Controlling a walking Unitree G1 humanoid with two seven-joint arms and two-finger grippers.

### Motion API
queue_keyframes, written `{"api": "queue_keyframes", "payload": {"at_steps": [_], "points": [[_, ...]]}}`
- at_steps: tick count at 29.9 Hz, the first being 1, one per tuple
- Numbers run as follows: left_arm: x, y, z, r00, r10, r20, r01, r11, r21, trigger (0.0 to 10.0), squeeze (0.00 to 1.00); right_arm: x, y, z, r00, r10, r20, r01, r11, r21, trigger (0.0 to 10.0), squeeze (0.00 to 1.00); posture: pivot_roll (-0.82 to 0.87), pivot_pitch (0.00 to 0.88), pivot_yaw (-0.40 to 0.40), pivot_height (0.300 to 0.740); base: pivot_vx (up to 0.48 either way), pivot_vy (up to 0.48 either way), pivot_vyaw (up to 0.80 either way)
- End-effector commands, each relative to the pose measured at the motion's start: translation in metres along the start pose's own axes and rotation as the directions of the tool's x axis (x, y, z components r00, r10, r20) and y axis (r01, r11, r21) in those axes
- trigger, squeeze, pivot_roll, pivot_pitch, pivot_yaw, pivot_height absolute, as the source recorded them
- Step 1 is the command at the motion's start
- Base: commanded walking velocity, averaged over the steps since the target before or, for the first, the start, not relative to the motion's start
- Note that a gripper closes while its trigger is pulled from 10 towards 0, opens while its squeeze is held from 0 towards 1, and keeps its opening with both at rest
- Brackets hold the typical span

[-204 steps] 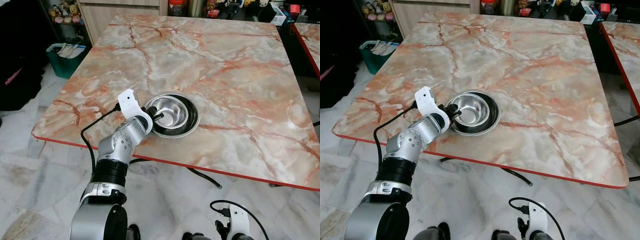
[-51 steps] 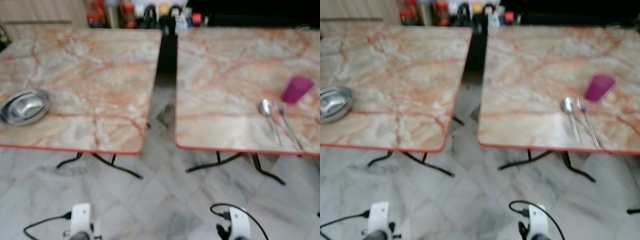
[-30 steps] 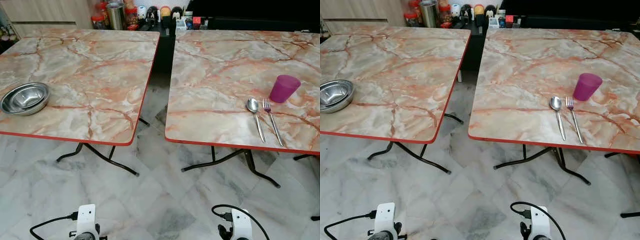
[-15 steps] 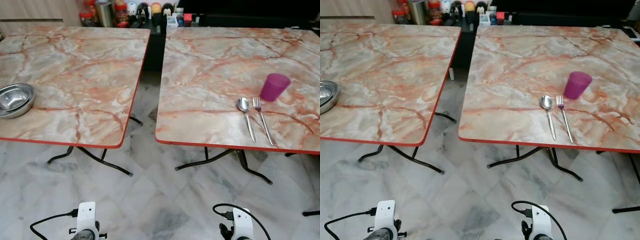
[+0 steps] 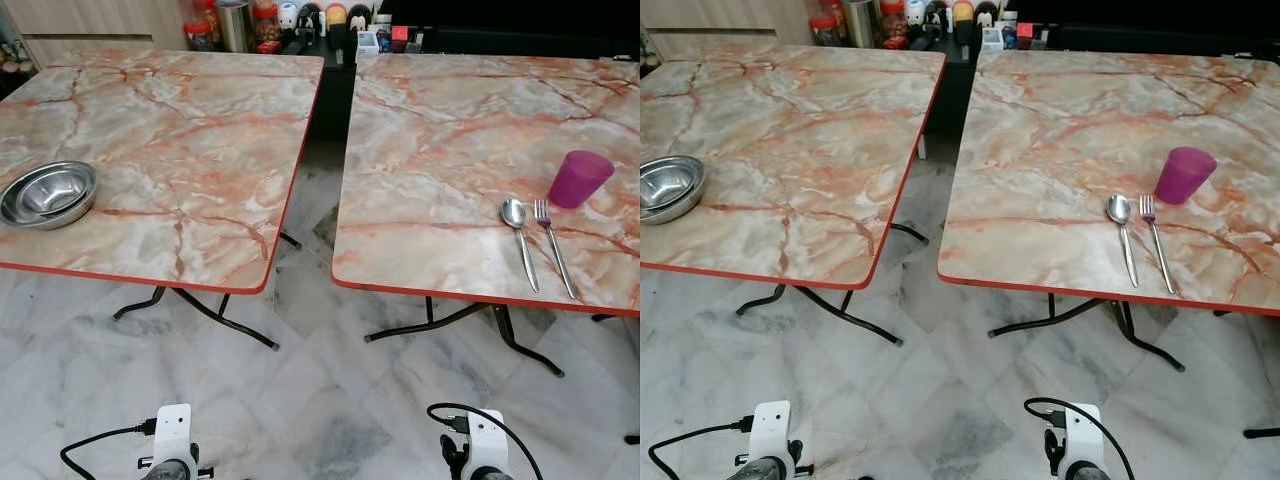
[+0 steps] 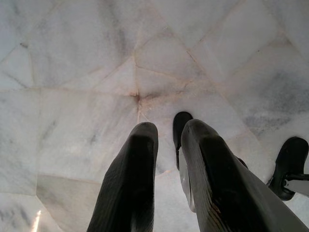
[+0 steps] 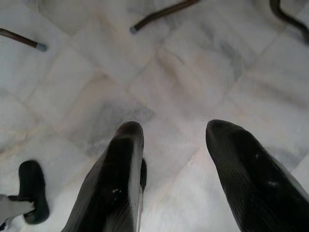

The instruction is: Setting the table

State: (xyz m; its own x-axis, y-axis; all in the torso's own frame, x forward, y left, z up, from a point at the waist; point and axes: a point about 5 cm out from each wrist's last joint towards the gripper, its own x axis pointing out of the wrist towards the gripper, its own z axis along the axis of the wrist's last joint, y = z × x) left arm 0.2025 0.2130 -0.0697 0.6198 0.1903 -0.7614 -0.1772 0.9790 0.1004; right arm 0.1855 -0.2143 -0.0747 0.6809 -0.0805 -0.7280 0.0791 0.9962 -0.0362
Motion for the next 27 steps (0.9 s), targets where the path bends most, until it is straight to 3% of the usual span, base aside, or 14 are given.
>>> {"api": "queue_keyframes", "payload": {"at_steps": [1,27], "points": [[0.0,0.003,-0.004,1.0,0.005,-0.02,-0.004,1.0,0.016,10.0,0.0,-0.001,-0.002,0.0,1.0,-0.008,0.021,0.008,1.0,-0.015,10.0,0.0,-0.02,0.16,-0.003,0.74,0.0,0.0,0.0],[0.0,0.001,0.0,1.0,-0.007,-0.013,0.008,1.0,0.028,10.0,0.0,-0.002,-0.001,0.011,0.99,-0.03,0.136,0.028,1.0,0.011,10.0,0.0,-0.04,0.173,0.001,0.74,0.0,0.0,0.0]]}}
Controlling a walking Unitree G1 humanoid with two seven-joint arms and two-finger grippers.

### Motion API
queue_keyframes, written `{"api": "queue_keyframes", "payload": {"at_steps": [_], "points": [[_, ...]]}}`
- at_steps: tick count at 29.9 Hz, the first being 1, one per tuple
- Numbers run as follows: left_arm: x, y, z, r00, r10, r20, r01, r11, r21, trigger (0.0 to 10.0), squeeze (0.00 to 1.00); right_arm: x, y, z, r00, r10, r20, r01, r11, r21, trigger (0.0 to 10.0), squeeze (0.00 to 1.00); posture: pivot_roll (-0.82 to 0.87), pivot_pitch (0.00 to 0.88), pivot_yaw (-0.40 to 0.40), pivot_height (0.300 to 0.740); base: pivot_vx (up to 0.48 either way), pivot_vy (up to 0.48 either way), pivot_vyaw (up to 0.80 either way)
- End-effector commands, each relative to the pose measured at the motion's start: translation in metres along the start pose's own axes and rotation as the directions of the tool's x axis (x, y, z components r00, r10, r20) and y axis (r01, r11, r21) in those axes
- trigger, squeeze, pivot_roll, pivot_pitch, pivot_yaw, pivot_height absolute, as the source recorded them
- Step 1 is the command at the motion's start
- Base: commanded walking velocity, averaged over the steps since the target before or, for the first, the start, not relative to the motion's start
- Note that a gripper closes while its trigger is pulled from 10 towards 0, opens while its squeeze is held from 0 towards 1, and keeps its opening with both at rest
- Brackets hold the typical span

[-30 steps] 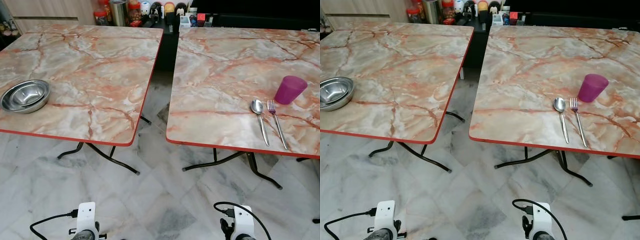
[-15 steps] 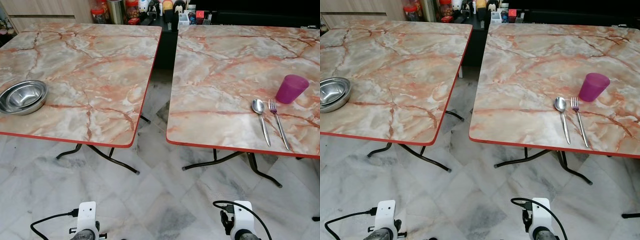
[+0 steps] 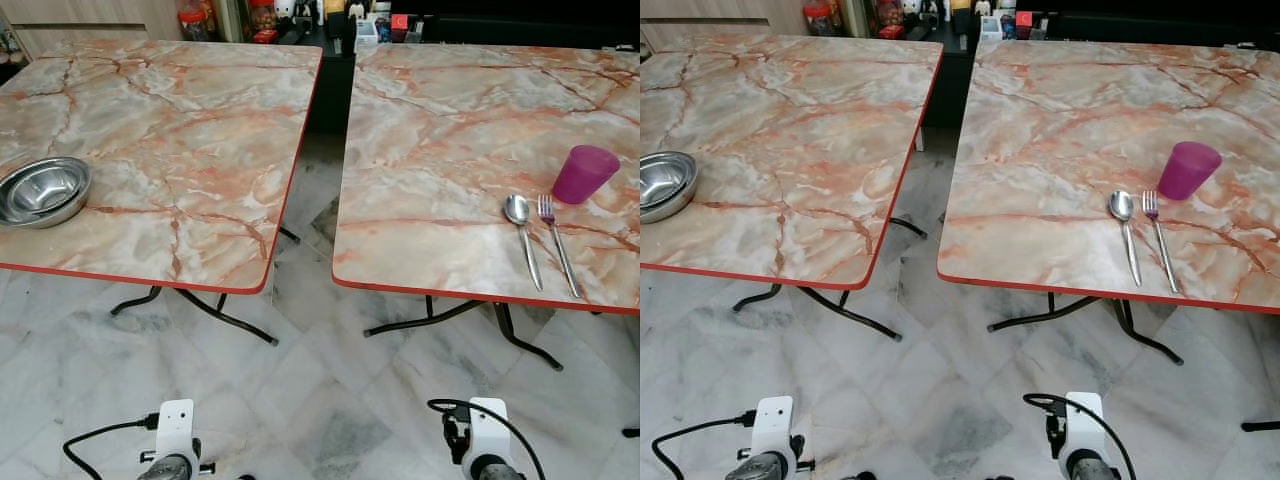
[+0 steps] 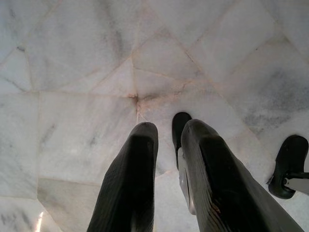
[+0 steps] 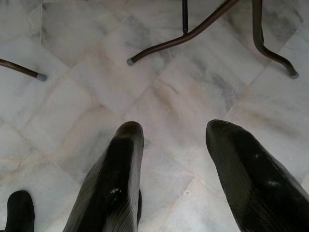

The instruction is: Setting the table

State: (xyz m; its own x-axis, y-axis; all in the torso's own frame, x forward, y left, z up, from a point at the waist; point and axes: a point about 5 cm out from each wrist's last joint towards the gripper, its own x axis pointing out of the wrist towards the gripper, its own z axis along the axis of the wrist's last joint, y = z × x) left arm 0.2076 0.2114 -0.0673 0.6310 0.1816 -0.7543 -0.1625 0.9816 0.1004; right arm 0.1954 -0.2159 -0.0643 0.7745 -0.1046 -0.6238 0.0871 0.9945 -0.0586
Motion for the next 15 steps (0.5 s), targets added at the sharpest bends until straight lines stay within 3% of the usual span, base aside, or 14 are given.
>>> {"api": "queue_keyframes", "payload": {"at_steps": [1,15], "points": [[-0.0007,0.0037,-0.0051,1.0,0.003,-0.024,-0.003,1.0,0.015,10.0,0.0,-0.0014,0.0001,-0.0029,1.0,-0.009,-0.002,0.009,1.0,0.017,10.0,0.0,-0.04,0.171,0.002,0.74,0.0,0.0,0.0],[-0.0007,0.0046,-0.0048,1.0,0.002,-0.022,-0.002,1.0,0.021,10.0,0.0,-0.0021,-0.0008,-0.0029,0.999,-0.038,0.011,0.038,0.999,0.033,10.0,0.0,-0.03,0.172,0.01,0.74,0.0,0.0,0.0]]}}
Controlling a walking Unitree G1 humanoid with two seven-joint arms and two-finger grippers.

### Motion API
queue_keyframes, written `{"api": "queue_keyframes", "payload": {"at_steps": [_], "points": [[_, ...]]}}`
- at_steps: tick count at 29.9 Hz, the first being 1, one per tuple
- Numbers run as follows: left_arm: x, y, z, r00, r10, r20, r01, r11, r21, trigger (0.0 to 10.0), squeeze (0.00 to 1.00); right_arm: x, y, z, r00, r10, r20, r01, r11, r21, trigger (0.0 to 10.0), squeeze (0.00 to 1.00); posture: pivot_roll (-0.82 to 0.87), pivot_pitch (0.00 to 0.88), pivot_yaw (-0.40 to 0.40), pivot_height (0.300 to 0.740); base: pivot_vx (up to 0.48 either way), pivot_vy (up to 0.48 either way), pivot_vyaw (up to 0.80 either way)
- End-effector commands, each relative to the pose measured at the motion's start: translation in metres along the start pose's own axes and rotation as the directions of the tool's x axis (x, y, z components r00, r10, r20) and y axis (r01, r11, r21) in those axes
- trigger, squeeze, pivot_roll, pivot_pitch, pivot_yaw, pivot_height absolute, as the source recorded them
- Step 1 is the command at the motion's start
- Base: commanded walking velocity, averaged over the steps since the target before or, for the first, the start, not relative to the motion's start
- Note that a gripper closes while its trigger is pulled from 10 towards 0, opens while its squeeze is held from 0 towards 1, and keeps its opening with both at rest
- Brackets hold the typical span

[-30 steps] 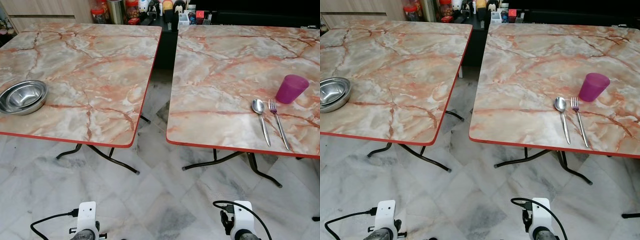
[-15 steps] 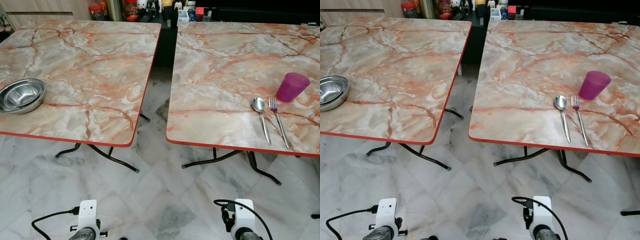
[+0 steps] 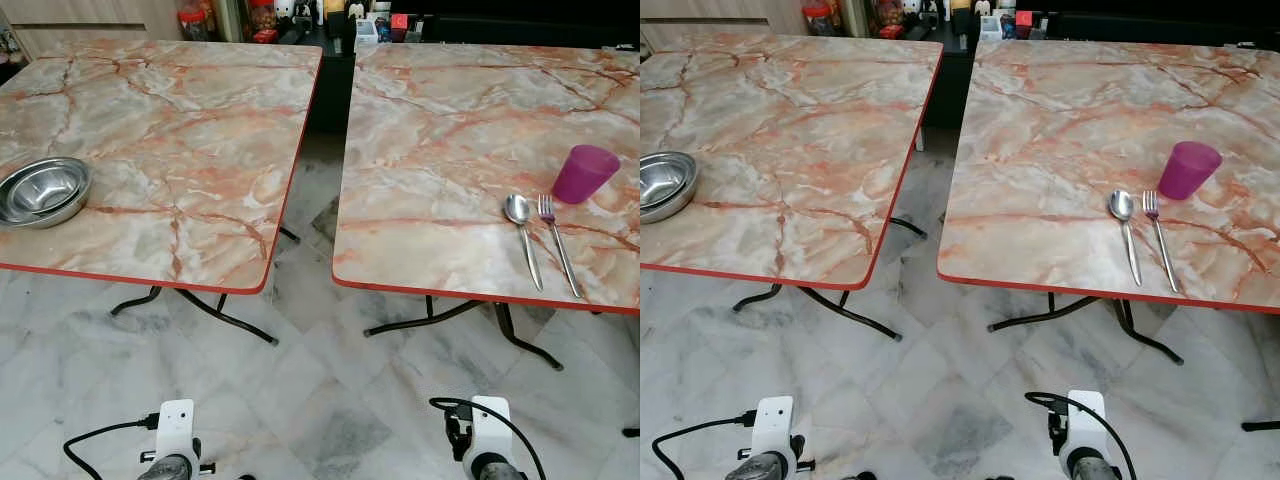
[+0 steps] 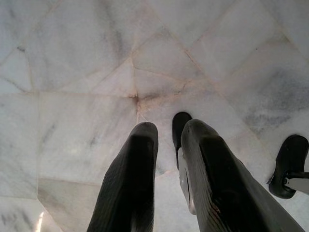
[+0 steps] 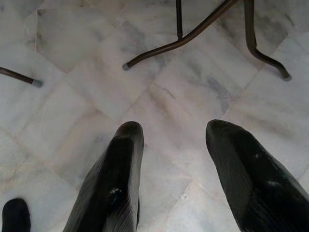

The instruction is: Setting the table

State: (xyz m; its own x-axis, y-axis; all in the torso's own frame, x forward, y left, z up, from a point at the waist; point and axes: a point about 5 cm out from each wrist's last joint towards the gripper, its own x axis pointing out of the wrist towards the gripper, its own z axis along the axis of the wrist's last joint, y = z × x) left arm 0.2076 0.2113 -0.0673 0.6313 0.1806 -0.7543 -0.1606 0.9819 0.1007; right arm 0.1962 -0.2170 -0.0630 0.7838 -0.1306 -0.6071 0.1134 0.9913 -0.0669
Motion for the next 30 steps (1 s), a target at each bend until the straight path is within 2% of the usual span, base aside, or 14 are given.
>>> {"api": "queue_keyframes", "payload": {"at_steps": [1,10,17,25,30], "points": [[-0.001,0.005,-0.005,1.0,0.004,-0.022,-0.003,1.0,0.02,10.0,0.0,-0.002,0.0,-0.004,1.0,-0.012,-0.007,0.013,1.0,0.024,10.0,0.0,-0.03,0.172,0.01,0.74,0.0,0.0,0.0],[-0.001,0.005,-0.005,1.0,0.004,-0.022,-0.004,1.0,0.024,10.0,0.0,-0.003,0.0,-0.008,0.999,-0.026,-0.033,0.028,0.999,0.042,10.0,0.0,-0.02,0.173,0.012,0.74,0.0,0.0,0.0],[-0.001,0.006,-0.005,1.0,0.002,-0.024,-0.001,1.0,0.029,10.0,0.0,-0.003,-0.002,-0.014,0.993,-0.056,-0.103,0.058,0.998,0.019,10.0,0.0,-0.02,0.173,0.014,0.74,0.0,0.0,0.0],[-0.001,0.006,-0.005,1.0,-0.001,-0.026,0.002,1.0,0.032,10.0,0.0,-0.003,0.001,-0.025,0.969,0.003,-0.246,-0.007,1.0,-0.019,10.0,0.0,-0.02,0.169,0.014,0.74,0.0,0.0,0.0],[-0.001,0.006,-0.006,0.999,-0.003,-0.033,0.004,0.999,0.034,10.0,0.0,-0.006,0.002,-0.033,0.942,-0.005,-0.335,0.015,1.0,0.025,10.0,0.0,-0.02,0.169,0.015,0.74,0.0,0.0,0.0]]}}
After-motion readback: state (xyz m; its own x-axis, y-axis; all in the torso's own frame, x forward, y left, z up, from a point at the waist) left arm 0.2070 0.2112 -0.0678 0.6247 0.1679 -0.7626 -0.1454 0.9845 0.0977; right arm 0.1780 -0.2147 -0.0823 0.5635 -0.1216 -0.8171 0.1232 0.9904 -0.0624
